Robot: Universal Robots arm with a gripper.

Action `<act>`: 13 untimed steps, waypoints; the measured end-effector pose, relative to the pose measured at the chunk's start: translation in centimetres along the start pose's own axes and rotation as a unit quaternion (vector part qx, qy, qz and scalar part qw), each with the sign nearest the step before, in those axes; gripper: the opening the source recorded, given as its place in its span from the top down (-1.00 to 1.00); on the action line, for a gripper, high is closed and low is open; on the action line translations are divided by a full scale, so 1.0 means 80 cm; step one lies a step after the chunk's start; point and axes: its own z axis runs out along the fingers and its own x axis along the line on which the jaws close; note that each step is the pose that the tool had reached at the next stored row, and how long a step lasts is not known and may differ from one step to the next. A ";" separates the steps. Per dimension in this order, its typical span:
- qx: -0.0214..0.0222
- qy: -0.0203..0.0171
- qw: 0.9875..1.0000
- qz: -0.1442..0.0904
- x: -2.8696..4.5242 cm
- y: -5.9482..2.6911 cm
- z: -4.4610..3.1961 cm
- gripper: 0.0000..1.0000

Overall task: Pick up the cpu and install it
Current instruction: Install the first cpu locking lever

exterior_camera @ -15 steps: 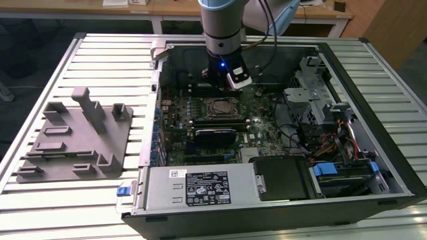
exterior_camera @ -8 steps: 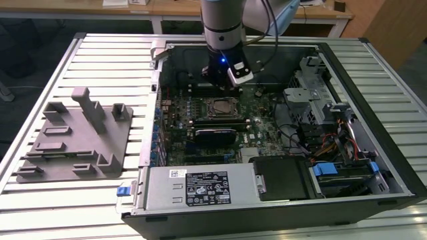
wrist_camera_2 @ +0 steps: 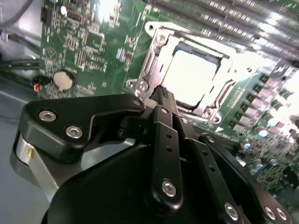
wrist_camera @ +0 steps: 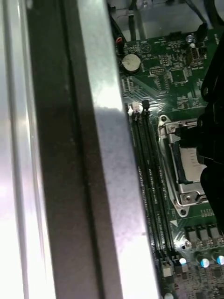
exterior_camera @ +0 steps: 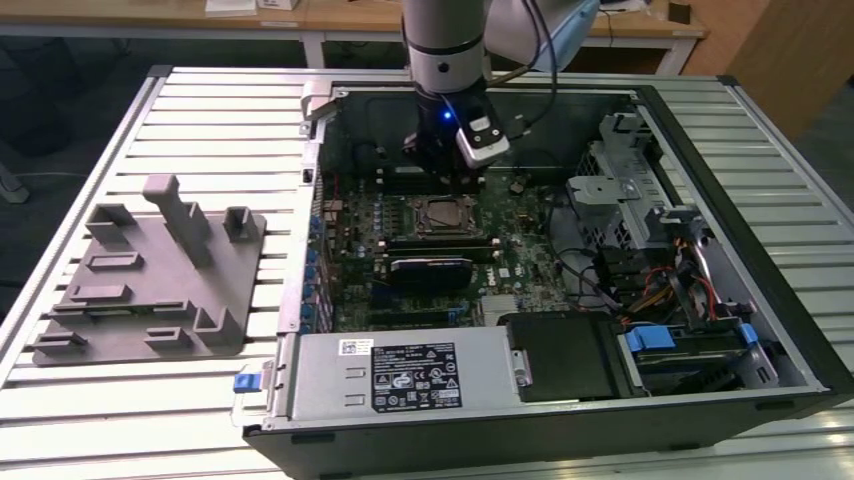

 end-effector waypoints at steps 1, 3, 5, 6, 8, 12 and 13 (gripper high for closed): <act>0.005 0.000 1.000 -0.001 -0.0002 0.000 0.0000 0.79; 0.009 0.000 1.000 -0.001 -0.0004 0.000 0.0000 0.79; 0.009 0.000 1.000 -0.001 -0.0004 0.000 0.0000 0.79; 0.009 0.000 1.000 -0.001 -0.0004 0.000 0.0000 0.79; 0.009 0.000 1.000 -0.001 -0.0004 0.000 0.0000 0.79; 0.013 0.021 1.000 -0.002 -0.0022 0.000 0.0007 0.79; 0.014 0.028 1.000 -0.002 -0.0028 0.000 0.0009 0.79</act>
